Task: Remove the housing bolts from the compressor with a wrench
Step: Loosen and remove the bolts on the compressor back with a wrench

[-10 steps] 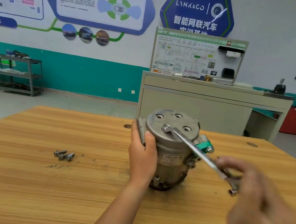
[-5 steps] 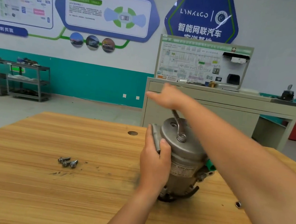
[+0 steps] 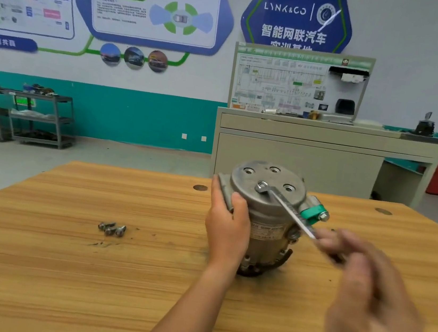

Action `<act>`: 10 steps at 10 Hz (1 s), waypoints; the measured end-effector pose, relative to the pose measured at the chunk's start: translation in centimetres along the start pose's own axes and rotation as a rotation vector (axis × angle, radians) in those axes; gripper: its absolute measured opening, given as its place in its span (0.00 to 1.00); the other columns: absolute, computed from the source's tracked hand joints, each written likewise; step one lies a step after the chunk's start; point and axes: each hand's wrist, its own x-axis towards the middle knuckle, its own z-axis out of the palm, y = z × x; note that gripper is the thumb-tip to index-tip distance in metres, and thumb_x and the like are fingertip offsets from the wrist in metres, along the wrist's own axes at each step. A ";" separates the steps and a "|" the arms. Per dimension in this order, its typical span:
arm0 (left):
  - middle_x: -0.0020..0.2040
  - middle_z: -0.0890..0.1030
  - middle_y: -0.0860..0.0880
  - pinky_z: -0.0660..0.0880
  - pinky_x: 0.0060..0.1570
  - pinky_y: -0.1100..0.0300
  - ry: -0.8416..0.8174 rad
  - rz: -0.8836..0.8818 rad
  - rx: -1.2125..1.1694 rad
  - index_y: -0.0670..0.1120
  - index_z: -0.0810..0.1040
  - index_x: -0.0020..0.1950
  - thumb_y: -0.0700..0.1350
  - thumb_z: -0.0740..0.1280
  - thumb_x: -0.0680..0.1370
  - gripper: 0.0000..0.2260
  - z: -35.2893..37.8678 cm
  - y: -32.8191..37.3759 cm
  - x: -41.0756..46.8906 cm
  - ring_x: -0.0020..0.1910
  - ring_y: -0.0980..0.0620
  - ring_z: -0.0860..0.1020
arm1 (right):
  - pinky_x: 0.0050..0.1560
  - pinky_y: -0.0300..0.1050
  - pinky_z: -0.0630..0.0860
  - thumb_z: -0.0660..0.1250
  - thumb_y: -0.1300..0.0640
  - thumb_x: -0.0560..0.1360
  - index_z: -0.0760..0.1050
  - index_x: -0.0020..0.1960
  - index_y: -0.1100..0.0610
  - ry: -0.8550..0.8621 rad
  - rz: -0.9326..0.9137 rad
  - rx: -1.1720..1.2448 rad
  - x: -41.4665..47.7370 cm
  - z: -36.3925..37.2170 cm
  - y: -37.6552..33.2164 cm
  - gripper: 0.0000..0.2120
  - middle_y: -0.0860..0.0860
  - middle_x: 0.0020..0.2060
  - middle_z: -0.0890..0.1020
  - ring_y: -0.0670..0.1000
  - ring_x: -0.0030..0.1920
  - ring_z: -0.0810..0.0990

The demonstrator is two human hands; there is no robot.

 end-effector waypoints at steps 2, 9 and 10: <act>0.44 0.64 0.68 0.63 0.35 0.84 0.023 0.096 0.085 0.40 0.58 0.75 0.48 0.52 0.78 0.26 -0.4 0.6 -0.2 0.41 0.85 0.66 | 0.58 0.46 0.65 0.49 0.42 0.79 0.74 0.62 0.60 -0.323 0.267 -0.684 9.2 -2.5 8.8 0.27 0.57 0.62 0.74 0.52 0.63 0.69; 0.71 0.53 0.26 0.59 0.69 0.58 -0.105 0.143 -0.226 0.34 0.46 0.75 0.49 0.46 0.85 0.25 -1.3 0.4 -1.7 0.73 0.35 0.55 | 0.49 0.52 0.75 0.57 0.42 0.77 0.80 0.40 0.57 -0.476 -0.361 -0.001 0.0 10.1 -5.3 0.22 0.50 0.32 0.81 0.50 0.38 0.80; 0.65 0.73 0.42 0.67 0.58 0.72 -0.016 0.003 -0.067 0.43 0.53 0.77 0.61 0.50 0.80 0.31 -1.4 0.4 -0.7 0.62 0.63 0.72 | 0.59 0.37 0.66 0.46 0.45 0.81 0.72 0.48 0.50 -0.471 -0.308 -0.042 2.2 3.6 -2.1 0.19 0.41 0.49 0.80 0.36 0.53 0.76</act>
